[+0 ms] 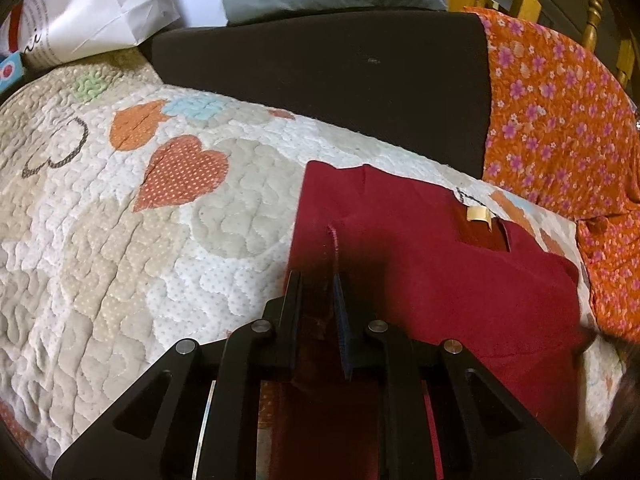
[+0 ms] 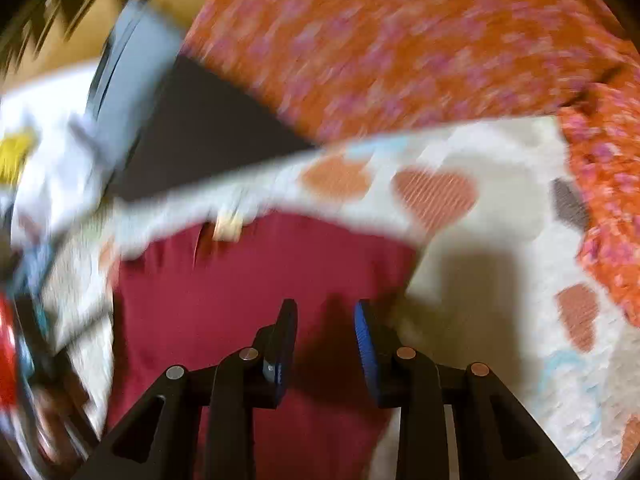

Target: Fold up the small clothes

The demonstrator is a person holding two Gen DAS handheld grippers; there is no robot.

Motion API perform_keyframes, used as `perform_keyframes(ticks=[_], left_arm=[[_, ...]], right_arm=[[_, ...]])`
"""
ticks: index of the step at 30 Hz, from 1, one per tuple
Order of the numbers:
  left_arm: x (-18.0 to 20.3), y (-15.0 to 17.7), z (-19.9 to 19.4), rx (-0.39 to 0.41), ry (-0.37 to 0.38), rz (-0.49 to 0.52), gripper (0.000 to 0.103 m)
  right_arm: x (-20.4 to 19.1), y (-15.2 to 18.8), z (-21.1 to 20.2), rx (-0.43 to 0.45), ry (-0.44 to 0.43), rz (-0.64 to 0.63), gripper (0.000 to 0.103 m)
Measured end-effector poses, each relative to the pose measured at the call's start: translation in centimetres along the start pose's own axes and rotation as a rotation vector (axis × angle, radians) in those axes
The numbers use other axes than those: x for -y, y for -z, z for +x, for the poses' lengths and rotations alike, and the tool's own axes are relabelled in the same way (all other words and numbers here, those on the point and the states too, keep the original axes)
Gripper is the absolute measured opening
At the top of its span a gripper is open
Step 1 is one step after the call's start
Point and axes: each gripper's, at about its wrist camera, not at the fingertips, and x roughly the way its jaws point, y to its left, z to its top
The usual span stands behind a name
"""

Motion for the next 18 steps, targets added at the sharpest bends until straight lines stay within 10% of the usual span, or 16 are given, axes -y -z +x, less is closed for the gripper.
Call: perform_keyframes(ticks=[2,6,10,15,18], left_arm=[[-0.3,0.0,-0.1,-0.004,-0.001,-0.014,0.014],[-0.5,-0.3,-0.8,0.014,0.034,-0.047,0.019],[-0.1,-0.2,-1.0,0.041,0.047,-0.046,0.062],[0.5,-0.2,0.1,0.044,0.07,-0.028,0.062],[1.3,0.0,1.1,0.014,0.08,0.036,0.027]], right_arm=[[-0.7,2.6,2.5,-0.154,0.08,-0.09,0.028],[1.3,2.1,-0.4,-0.083,-0.034,0.039,0.028],[3.9,-0.8,-1.6,0.056,-0.023,0.181,0.045],[4.8,-3.7,2.3,0.042,-0.044,0.26,0.043],[4.6,-5.3,4.9,0.018,0.034,0.247,0.027]])
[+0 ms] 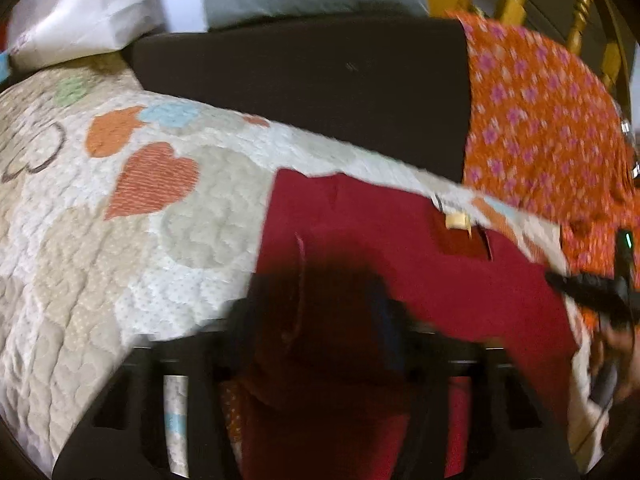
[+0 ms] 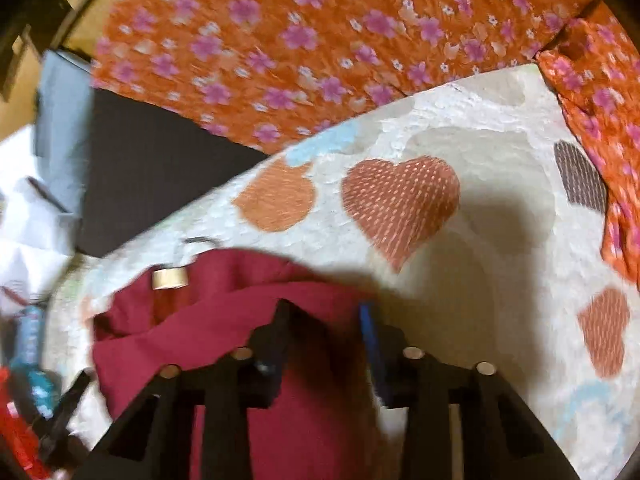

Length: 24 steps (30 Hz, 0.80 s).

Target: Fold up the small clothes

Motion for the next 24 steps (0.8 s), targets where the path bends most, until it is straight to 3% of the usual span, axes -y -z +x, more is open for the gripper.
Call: perform_keyframes(ticks=[3,7,10,12,16,19,21,23,24], left_arm=[[0.2,0.3,1.2,-0.016,-0.039,0.034,0.018],[-0.1,0.5,1.6,-0.042,-0.051,0.024,0.016],[0.1,0.5,1.2,-0.042,-0.071,0.037,0.016],[0.1,0.6,1.0,-0.049,-0.074,0.034,0.016],[0.3,1.1,0.8,-0.041,-0.092,0.041,0.017],[0.5,1.7,-0.1,-0.056,-0.11,0.064,0.028],[0.4,2.5,-1.8,-0.067,-0.115,0.074,0.044],[0.0,3.6,-3.8,-0.079,-0.101,0.074,0.069],[-0.3,4.0,-4.6,-0.09,-0.099,0.071,0.071]], right_arm=[[-1.0,-1.2,2.6,0.022,0.073,-0.051,0.022],[-2.8,-2.0,3.8,0.023,0.165,-0.184,0.022],[-2.0,-1.5,1.0,0.032,0.118,-0.148,0.022],[-1.5,0.4,-2.4,0.046,0.041,-0.125,0.022],[-2.2,5.8,-3.5,-0.057,0.05,-0.222,0.022],[-1.3,8.1,-2.1,-0.065,0.064,-0.206,0.024],[-0.9,7.9,-3.4,-0.087,0.08,-0.17,0.025],[-0.8,8.1,-5.9,-0.067,0.041,-0.143,0.027],[-0.8,8.6,-7.5,-0.046,0.016,-0.143,0.029]])
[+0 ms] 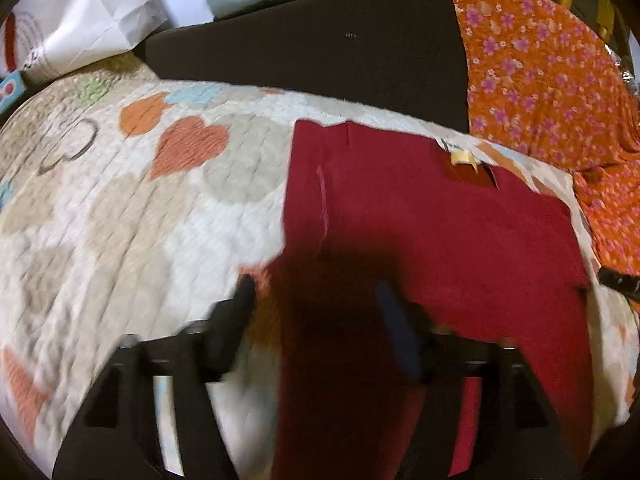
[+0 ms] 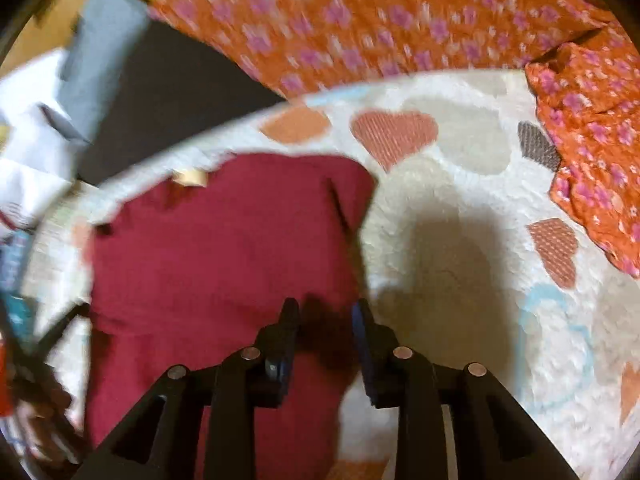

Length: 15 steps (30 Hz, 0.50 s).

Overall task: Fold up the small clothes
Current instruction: 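Open both tools and release the shirt, now a long strip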

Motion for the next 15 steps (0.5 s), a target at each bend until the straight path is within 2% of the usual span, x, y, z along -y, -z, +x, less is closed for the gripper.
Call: perform_keyframes(ticks=[2,5,7,11,15], left_arm=[[-0.9,1.4,-1.5,-0.03,0.008,-0.022,0.071],[-1.8,3.7,-2.7,-0.106,0.036,-0.074,0.071],[-1.8,5.2,-3.9,-0.126,0.035,-0.066,0.071],[-1.7,7.4,-6.4,-0.102,-0.014,-0.031,0.071],[-2.2,9.3,-7.1,-0.128,-0.006,-0.065,0.071]], right_arm=[[-0.1,1.3,-2.3,0.004,-0.013,-0.018,0.035],[0.5,4.6,-4.9,-0.024,-0.084,0.019,0.046],[0.5,6.7,-5.4,-0.07,-0.112,0.034,0.047],[0.2,11.1,-5.4,-0.134,-0.139,0.05,0.047],[-0.2,13.6,-4.3,-0.173,-0.147,0.065,0.047]])
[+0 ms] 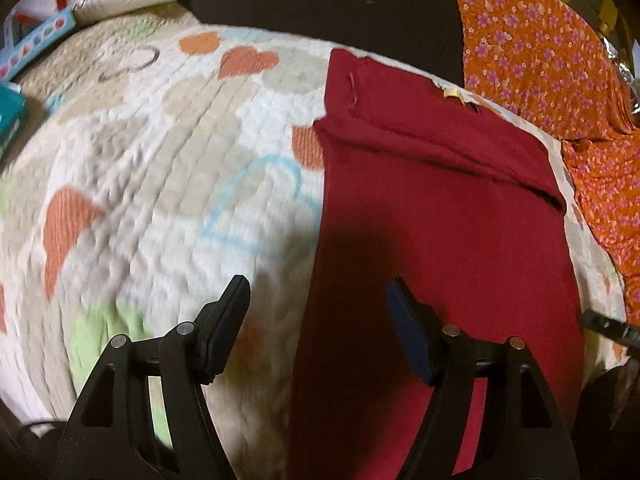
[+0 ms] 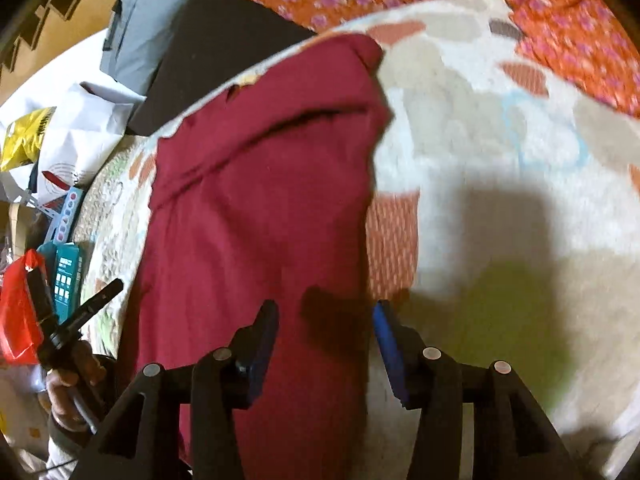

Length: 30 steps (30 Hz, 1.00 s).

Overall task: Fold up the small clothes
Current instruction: 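Open both tools and release the shirt, now a long strip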

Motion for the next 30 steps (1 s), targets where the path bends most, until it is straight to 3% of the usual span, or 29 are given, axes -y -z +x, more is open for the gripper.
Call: perform_keyframes(ticks=[2,5,6,7,8,14,16,17,19,21,23,25,28,30], left_arm=[[-0.2,0.6,0.0,-0.008,-0.009,-0.012,0.071],[-0.4,1.0,-0.1,-0.008,-0.026,-0.012,0.071],[-0.5,1.1,-0.2,-0.008,-0.029,-0.015,0.071],[-0.7,1.3,-0.4,-0.009,-0.028,-0.021,0.071],[-0.8,1.4,-0.5,-0.01,-0.023,-0.027,0.071],[-0.9,2.6,-1.5,-0.011,-0.027,-0.016,0.071],[-0.9,2.8,-1.9,0.0,-0.036,-0.005,0.071],[-0.9,3.0,-2.1,0.008,-0.045,0.0,0.071],[-1.0,3.2,-2.4,0.018,-0.057,0.007,0.071],[-1.2,3.5,-2.7,0.024,-0.068,0.013,0.071],[-1.3,3.9,-2.8,0.024,-0.077,0.018,0.071],[-1.4,4.3,-2.9,0.026,-0.082,0.022,0.071],[-1.4,4.9,-2.9,0.018,-0.088,0.028,0.071],[-1.3,5.2,-3.0,0.015,-0.082,0.03,0.071]], right_arm=[[0.0,0.9,1.0,-0.024,-0.01,0.0,0.048],[-0.5,1.7,1.5,0.039,-0.008,-0.025,0.048],[-0.8,1.7,1.7,0.04,0.004,-0.045,0.041],[-1.3,1.7,1.7,0.041,0.035,-0.083,0.022],[-1.5,1.7,1.5,0.047,0.051,-0.105,0.012],[-0.3,1.9,-0.5,0.106,0.094,-0.064,0.001],[-0.3,2.1,-0.4,0.107,0.163,-0.086,0.001],[0.0,2.1,-0.5,0.104,0.148,-0.075,0.001],[0.2,2.4,-1.2,0.105,0.029,-0.035,0.001],[0.1,2.8,-2.0,0.105,0.014,-0.036,0.004],[-0.7,3.6,-2.4,0.097,0.023,-0.047,0.013],[-1.2,4.8,-2.5,0.069,-0.009,-0.042,0.038],[-1.6,6.4,-2.3,0.018,-0.059,-0.028,0.041],[-1.8,7.5,-2.3,-0.007,-0.038,-0.033,0.042]])
